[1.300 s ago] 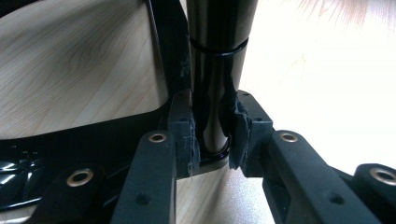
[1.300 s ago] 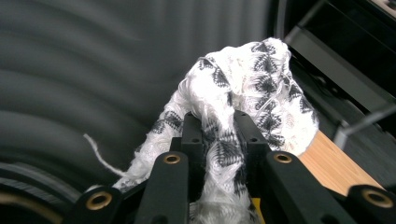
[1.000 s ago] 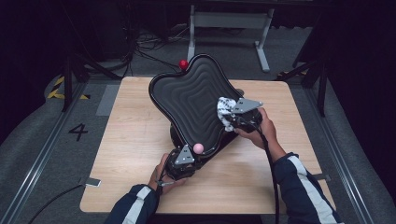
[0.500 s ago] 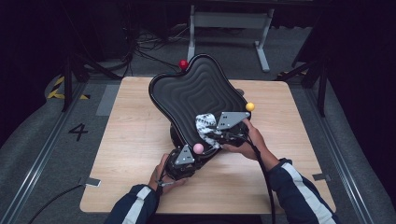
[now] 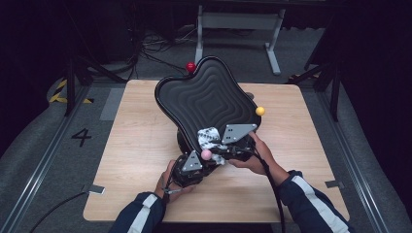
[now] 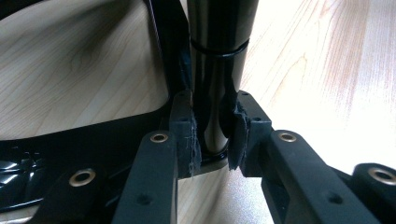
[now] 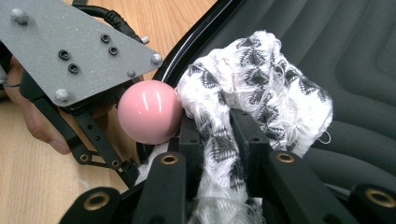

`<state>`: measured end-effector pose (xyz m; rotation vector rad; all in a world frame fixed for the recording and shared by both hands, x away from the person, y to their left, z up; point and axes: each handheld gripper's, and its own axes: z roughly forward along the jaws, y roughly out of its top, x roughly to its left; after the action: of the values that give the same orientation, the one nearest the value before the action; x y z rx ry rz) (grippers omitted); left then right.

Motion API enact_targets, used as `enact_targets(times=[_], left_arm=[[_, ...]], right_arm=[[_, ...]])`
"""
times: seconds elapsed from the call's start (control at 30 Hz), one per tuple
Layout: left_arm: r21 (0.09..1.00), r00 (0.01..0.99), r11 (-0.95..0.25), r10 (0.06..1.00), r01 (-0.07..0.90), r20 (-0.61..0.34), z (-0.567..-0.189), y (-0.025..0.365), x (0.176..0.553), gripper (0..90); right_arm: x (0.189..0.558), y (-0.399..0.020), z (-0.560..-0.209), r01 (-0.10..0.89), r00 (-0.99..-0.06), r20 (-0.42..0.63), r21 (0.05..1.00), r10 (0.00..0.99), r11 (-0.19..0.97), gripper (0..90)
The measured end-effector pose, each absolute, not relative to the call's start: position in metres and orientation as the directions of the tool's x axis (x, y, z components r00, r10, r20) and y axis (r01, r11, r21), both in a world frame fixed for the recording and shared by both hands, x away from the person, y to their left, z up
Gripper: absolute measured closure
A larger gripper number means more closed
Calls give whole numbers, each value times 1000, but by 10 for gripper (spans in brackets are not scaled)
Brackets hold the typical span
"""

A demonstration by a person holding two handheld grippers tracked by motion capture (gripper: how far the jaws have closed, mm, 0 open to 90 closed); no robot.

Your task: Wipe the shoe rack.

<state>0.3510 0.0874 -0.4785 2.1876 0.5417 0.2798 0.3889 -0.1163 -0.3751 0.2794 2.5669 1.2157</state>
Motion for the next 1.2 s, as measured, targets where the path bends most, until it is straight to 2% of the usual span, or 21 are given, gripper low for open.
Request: enact_targets(times=[0.17, 0.37, 0.53, 0.67, 0.73, 0.9, 1.2], left_arm=[[791, 880, -541, 475, 285, 8, -479, 87, 351, 729], [792, 879, -538, 476, 288, 4, -479, 87, 351, 729], [791, 880, -541, 475, 286, 7, -479, 87, 351, 729], [791, 880, -541, 475, 286, 6, -479, 87, 351, 729], [791, 880, -541, 475, 287, 5, -479, 87, 351, 729], [791, 880, -541, 476, 287, 6, -479, 87, 351, 728], [789, 881, -545, 474, 283, 11, -479, 87, 352, 728]], right_arm=[[388, -118, -376, 23, -932, -217, 764, 290, 644, 762], [394, -128, -374, 22, -903, -269, 751, 336, 660, 761], [409, -147, -373, 69, -867, -270, 767, 418, 638, 760], [422, -169, -371, 116, -813, -290, 769, 505, 629, 760], [427, -179, -372, 130, -768, -339, 748, 543, 651, 761], [441, -214, -375, 191, -700, -336, 762, 630, 619, 764], [447, -251, -379, 256, -662, -302, 769, 686, 586, 760]])
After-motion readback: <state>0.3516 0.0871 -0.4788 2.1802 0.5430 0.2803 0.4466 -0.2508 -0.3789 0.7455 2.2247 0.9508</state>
